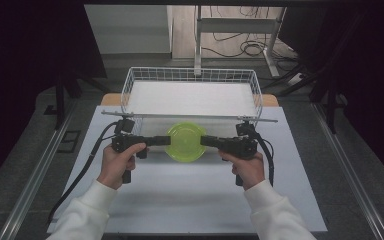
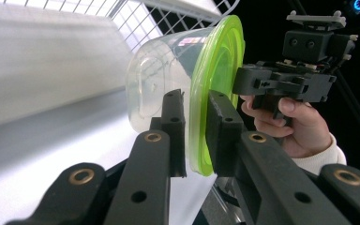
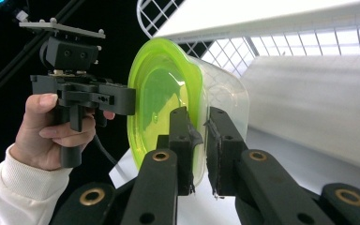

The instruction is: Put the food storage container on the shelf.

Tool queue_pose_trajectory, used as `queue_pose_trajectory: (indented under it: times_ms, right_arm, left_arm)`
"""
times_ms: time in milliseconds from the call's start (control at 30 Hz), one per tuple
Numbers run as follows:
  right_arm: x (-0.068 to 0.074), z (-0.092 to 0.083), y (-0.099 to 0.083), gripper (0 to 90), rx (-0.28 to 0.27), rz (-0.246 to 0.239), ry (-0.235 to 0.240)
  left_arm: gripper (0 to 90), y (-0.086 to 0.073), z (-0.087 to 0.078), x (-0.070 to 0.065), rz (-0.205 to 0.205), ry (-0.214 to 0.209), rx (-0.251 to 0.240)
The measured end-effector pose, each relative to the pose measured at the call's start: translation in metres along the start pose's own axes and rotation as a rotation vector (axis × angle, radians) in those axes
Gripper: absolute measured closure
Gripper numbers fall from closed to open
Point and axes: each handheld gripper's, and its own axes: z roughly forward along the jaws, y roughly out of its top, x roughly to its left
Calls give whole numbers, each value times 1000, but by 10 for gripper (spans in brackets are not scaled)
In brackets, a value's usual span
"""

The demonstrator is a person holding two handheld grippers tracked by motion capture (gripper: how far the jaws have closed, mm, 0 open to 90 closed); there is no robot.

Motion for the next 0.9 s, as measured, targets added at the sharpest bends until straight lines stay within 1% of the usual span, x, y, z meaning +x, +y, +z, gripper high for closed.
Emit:
queue_pose_trajectory:
  times_ms: [100, 200, 300, 433, 633, 667, 767, 800, 833, 900]
  right_arm:
    - [3, -2, 6, 807, -5, -9, -1]
    - [4, -3, 13, 807, -10, -5, 5]
    - [5, -5, 21, 807, -20, -4, 1]
    - [5, -7, 33, 808, -31, -1, 0]
    - [6, -9, 56, 808, -45, -6, -1]
    - [6, -9, 60, 808, -47, -9, 0]
    - [1, -9, 72, 808, -55, 5, 3]
    - [-3, -8, 79, 808, -57, 23, 5]
    - [-3, -8, 79, 808, -57, 23, 5]
    - [-8, -7, 86, 808, -57, 33, 4]
  left_arm:
    - [796, 7, -1, -5, 4, 5, -3]
    - [796, 14, -2, -8, 5, 7, -3]
    - [796, 23, -2, -12, 13, 14, -2]
    - [798, 37, -3, -17, 23, 20, -6]
    - [798, 63, -3, -22, 36, 15, -9]
    - [798, 67, -2, -22, 36, 15, -10]
    - [797, 80, 1, -20, 30, 10, -9]
    - [797, 85, 3, -18, 24, 7, -6]
    - [797, 90, 4, -17, 24, 5, 0]
    - [797, 99, 7, -14, 16, 4, 4]
